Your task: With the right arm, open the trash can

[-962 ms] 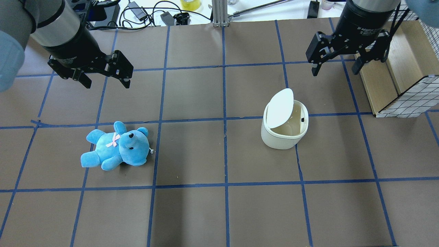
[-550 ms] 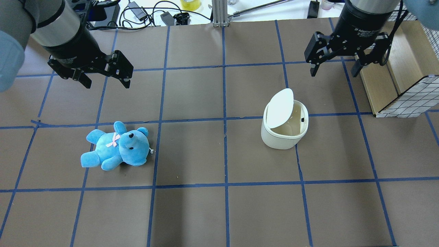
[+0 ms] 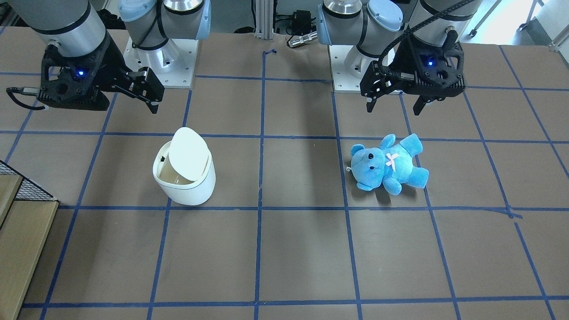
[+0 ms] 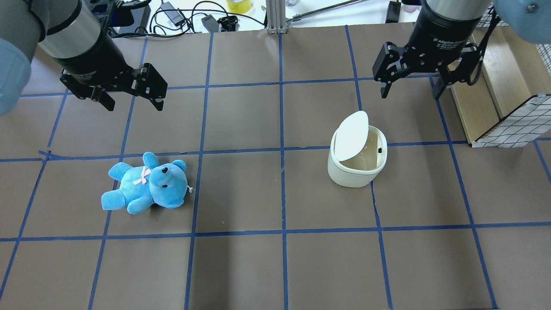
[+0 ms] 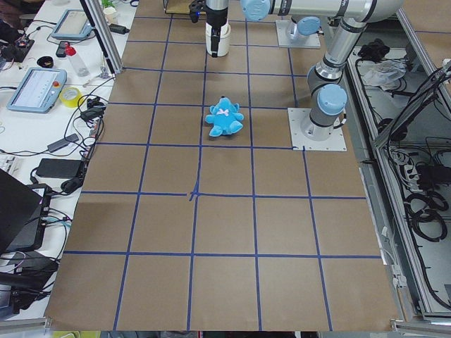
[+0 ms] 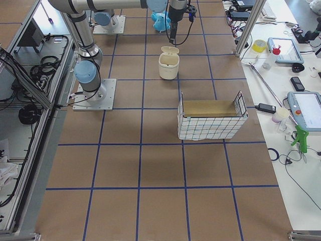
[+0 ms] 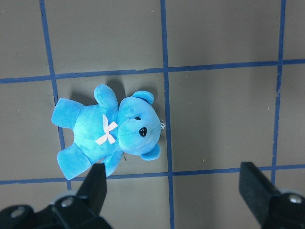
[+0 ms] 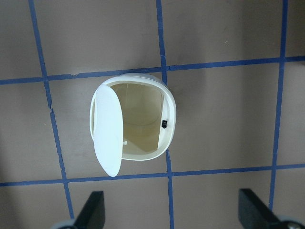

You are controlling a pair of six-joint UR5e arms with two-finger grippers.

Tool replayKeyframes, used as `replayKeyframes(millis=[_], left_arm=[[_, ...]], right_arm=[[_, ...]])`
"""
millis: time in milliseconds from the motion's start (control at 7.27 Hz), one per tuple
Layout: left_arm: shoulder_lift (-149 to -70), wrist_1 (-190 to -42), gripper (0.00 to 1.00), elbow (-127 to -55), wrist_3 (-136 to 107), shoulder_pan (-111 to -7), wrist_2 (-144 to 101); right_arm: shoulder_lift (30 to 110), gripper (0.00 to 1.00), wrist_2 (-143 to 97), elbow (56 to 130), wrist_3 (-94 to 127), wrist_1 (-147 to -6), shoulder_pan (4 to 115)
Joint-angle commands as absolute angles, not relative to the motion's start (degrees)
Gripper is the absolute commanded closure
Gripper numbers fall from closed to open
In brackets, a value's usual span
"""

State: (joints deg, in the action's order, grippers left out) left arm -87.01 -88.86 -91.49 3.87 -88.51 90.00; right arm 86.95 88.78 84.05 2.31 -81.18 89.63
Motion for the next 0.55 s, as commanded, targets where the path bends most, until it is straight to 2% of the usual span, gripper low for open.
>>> replayKeyframes(millis=[0,412], left_arm=[[-87.0,-88.9,0.0,-91.5,3.9,-88.5,90.0],[-87.0,-88.9,0.0,-91.5,3.9,-88.5,90.0]], right_arm=[[86.7,0.0,89.5,84.2,-3.1,-81.4,89.2],[86.8,0.0,89.0,84.2,-0.4,-81.2,89.5]])
